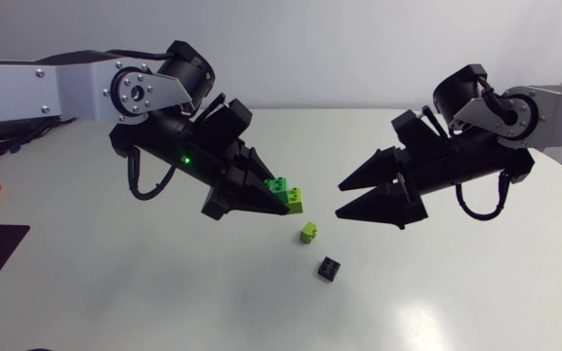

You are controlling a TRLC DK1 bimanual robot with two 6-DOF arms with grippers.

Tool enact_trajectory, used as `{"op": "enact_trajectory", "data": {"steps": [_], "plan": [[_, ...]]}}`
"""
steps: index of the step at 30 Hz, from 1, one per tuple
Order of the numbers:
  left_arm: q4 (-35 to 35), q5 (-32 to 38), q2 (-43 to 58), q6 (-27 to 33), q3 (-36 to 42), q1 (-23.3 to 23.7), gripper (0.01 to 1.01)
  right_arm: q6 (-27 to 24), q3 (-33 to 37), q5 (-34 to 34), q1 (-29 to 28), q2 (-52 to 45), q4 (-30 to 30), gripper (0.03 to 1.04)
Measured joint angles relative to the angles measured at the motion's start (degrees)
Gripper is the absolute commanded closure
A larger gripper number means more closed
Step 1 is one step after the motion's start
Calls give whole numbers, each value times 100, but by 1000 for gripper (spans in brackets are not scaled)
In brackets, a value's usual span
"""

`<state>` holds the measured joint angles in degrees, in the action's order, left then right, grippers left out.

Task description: Disassemble duplo

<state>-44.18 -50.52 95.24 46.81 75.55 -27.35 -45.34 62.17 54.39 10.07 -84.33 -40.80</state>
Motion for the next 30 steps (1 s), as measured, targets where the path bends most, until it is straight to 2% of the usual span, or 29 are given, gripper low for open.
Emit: {"op": "enact_trajectory", "data": {"steps": [5, 9, 17, 20, 23, 30], "plan": [[-315, 0, 0, 188, 28, -131, 818, -98, 105, 256, 293, 20, -400, 69], [-697, 0, 2, 380, 164, -236, 818, -96, 138, 269, 612, 35, -411, 69], [-857, -57, 59, 481, 380, -376, 818, 37, 201, 286, 927, 107, -402, 72], [-859, -66, 90, 483, 400, -385, 818, 96, 201, 284, 1012, 201, -387, 131], [-857, -66, 122, 481, 402, -391, 818, 122, 201, 278, 1078, 245, -376, 146], [-859, -173, 153, 479, 439, -417, 818, 192, 201, 236, 1145, 245, -205, 346]]}}
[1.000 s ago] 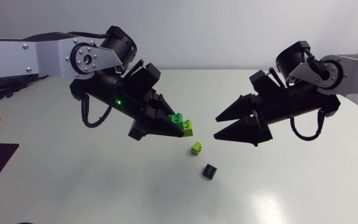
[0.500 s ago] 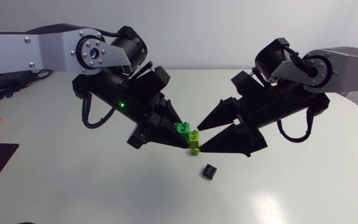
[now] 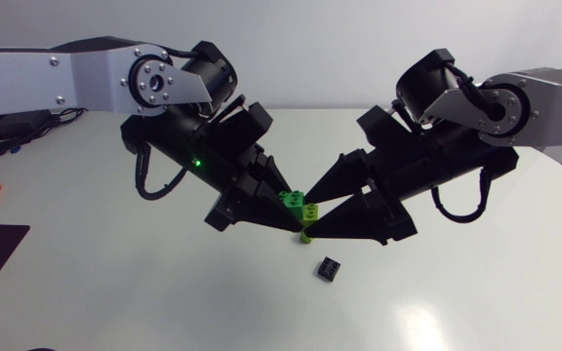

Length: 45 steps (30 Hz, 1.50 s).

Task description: Disassemble duplo

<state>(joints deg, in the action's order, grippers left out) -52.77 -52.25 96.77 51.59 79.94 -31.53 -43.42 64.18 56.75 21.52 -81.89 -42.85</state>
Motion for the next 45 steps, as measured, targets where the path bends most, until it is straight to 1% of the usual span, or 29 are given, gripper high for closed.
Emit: {"op": "enact_trajectory", "data": {"steps": [1, 3, 5, 6, 12, 13, 14, 16, 18, 20, 22, 31, 41, 45], "plan": [[0, -24, 0, 2, 4, 0, 818, 15, -7, 0, 9, 0, 50, 385], [-26, -48, 0, 0, 28, 0, 818, 46, -37, -39, 44, 0, 179, 538], [-44, -66, 0, 0, 33, 0, 818, 105, -96, -81, 94, 2, 326, 723], [-42, -57, 0, 2, 33, 0, 818, 146, -127, -81, 107, 7, 382, 748], [-96, -37, 11, 0, 55, 7, 815, 254, -238, -125, 140, 116, 459, 766], [-109, -42, 11, 0, 63, 7, 770, 273, -254, -125, 140, 142, 466, 766], [-114, -42, 11, 0, 68, 20, 675, 293, -262, -125, 138, 160, 470, 766], [-155, -63, 20, 0, 101, 37, 516, 323, -271, -133, 138, 195, 472, 767], [-232, -92, 31, -2, 136, 44, 402, 339, -271, -177, 140, 230, 487, 767], [-321, -131, 31, 2, 151, 94, 311, 352, -313, -188, 138, 262, 487, 767], [-378, -136, 31, 4, 151, 109, 270, 352, -334, -190, 138, 269, 507, 767], [-433, -151, 20, 28, 151, 129, 272, 352, -448, -190, 144, 350, 514, 769], [-452, -151, 20, 33, 151, 256, 287, 352, -542, -286, 219, 472, 531, 769], [-470, -151, 20, 44, 179, 260, 385, 350, -614, -321, 216, 481, 581, 767]]}}
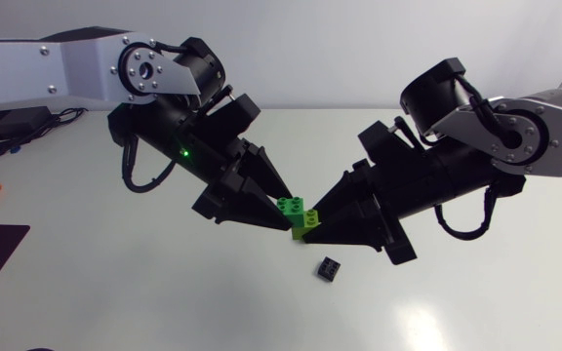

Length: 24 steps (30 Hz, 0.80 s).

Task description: Disassemble duplo

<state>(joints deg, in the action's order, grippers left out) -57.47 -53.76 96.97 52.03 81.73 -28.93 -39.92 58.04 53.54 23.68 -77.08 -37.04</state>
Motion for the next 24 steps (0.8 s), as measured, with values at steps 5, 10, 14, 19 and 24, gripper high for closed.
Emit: {"op": "enact_trajectory", "data": {"steps": [5, 10, 14, 19, 24], "plan": [[-48, -4, 0, 2, 2, 0, 626, 0, -74, -26, 0, 0, 92, 767], [-68, -46, 0, 0, 20, -4, 833, -15, -155, -101, 2, 4, 133, 767], [-59, -46, 0, 0, 98, 0, 834, -39, -334, -162, 138, 7, 133, 767], [-22, -22, 0, -4, 254, 20, 833, -61, -570, -498, 280, 7, 223, 767], [761, 817, 24, -20, 72, 199, 833, -188, -603, -728, -223, 7, 319, 767]]}}
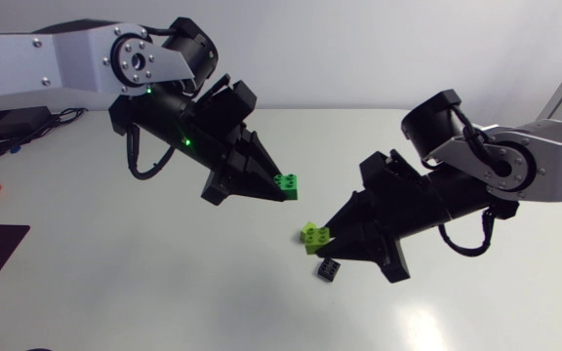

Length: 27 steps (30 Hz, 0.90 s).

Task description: Disassemble duplo

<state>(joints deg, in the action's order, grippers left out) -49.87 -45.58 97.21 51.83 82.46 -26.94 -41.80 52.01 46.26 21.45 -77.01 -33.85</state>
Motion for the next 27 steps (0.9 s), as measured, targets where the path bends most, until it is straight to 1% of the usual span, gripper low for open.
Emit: {"op": "enact_trajectory", "data": {"steps": [2, 4, 8, 10, 11, 13, 15, 17, 19, 21, 22, 23, 26, 27], "plan": [[433, 404, 17, 0, -358, 90, 833, -39, 0, -90, -293, 0, 7, 767], [817, 739, 103, -9, -743, 127, 831, -72, 0, -243, -450, -2, 116, 767], [1628, 1220, 501, -201, -1283, 105, 826, -81, 0, -546, -492, -72, 365, 767], [2081, 1513, 682, -334, -1484, 48, 820, -48, 0, -785, -492, -155, 612, 767], [2334, 1676, 737, -400, -1593, 0, 793, 11, -2, -914, -492, -210, 789, 767], [2787, 1974, 828, -544, -1808, -146, 793, 85, -2, -1091, -496, -315, 1049, 767], [3069, 2105, 933, -671, -1930, -275, 782, 111, -55, -1248, -525, -428, 1285, 766], [3272, 2227, 1019, -772, -1998, -352, 734, 131, -140, -1362, -586, -568, 1453, 766], [3499, 2365, 1113, -863, -2028, -367, 693, 149, -243, -1432, -671, -719, 1626, 764], [3630, 2474, 1187, -949, -2031, -354, 687, 151, -302, -1482, -767, -887, 1672, 764], [3674, 2529, 1211, -973, -2033, -350, 664, 151, -339, -1482, -813, -973, 1755, 762], [3707, 2586, 1233, -984, -2035, -350, 615, 151, -354, -1499, -846, -1051, 1803, 762], [3773, 2656, 1244, -1016, -2068, -350, 387, 151, -391, -1539, -890, -1290, 2011, 762], [3790, 2660, 1244, -1040, -2087, -350, 352, 151, -433, -1602, -887, -1353, 2131, 761]]}}
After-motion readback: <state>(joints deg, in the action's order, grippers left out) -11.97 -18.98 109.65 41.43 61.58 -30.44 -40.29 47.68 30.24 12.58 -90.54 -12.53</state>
